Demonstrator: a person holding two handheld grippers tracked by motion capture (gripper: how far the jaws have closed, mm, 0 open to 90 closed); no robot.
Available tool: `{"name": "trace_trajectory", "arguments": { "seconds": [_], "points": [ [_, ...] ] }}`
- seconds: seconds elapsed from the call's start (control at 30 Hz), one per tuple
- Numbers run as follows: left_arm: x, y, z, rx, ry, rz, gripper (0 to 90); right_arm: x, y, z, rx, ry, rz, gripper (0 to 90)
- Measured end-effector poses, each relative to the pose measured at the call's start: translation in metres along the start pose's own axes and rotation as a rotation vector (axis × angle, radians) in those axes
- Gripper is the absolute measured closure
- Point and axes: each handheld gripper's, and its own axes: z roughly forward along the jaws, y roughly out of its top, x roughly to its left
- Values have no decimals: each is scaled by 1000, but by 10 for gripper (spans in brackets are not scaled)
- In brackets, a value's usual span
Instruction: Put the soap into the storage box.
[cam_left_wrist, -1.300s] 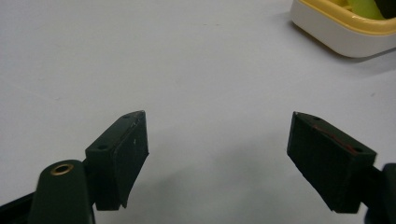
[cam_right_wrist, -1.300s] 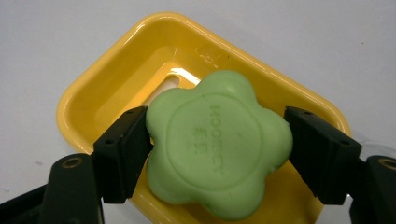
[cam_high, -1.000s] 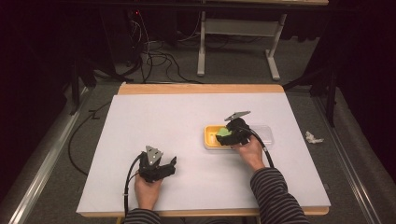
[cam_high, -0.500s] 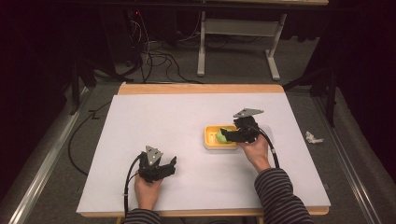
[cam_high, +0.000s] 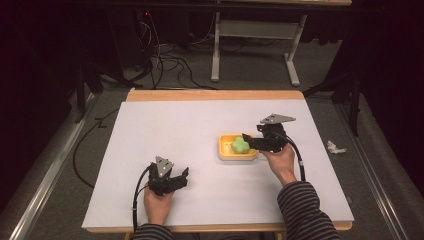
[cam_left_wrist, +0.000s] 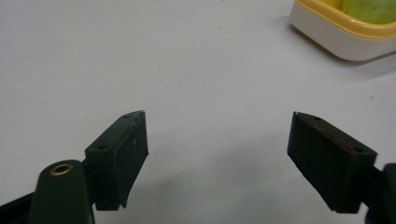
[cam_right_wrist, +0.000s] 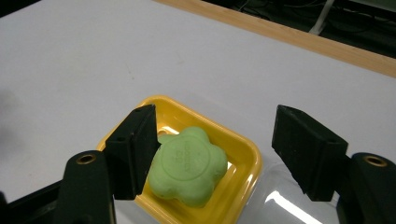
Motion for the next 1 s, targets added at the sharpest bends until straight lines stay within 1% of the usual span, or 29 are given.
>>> {"name": "trace_trajectory", "arguments": {
  "seconds": [0.13,0.2,0.23,0.3,0.4,0.43,0.5,0.63,0.73,0.77,0.87,0.9,1.0],
  "points": [
    [0,0,0,0,1,1,210,-1,-1,-7,-16,-5,2,313],
    [1,1,0,2,6,-10,211,-1,-1,-9,-11,-9,-5,313],
    [1,1,0,1,5,-10,210,-2,-2,-11,-17,-13,-8,313],
    [1,1,-1,-6,0,-9,212,-2,-2,-12,-18,-14,-3,313],
    [1,1,0,-2,3,-15,213,-3,-4,-16,-29,-21,-2,318],
    [1,1,0,-4,3,-14,213,-3,-5,-17,-29,-22,-6,318],
    [1,1,0,-4,4,-10,216,-7,-9,-21,-30,-23,4,318],
    [1,1,0,-3,8,-12,217,-10,-13,-25,-31,-30,8,318],
    [1,0,0,-6,9,-3,217,-13,-16,-30,-30,-36,-2,320],
    [0,0,0,-7,8,-6,217,-14,-17,-31,-30,-36,-4,320],
    [0,0,0,-3,8,0,216,-15,-18,-34,-28,-40,1,322],
    [0,0,0,-3,7,2,216,-15,-18,-34,-29,-41,-6,322],
    [0,0,0,-2,6,-1,215,-15,-19,-39,-41,-41,2,322]
  ]
}}
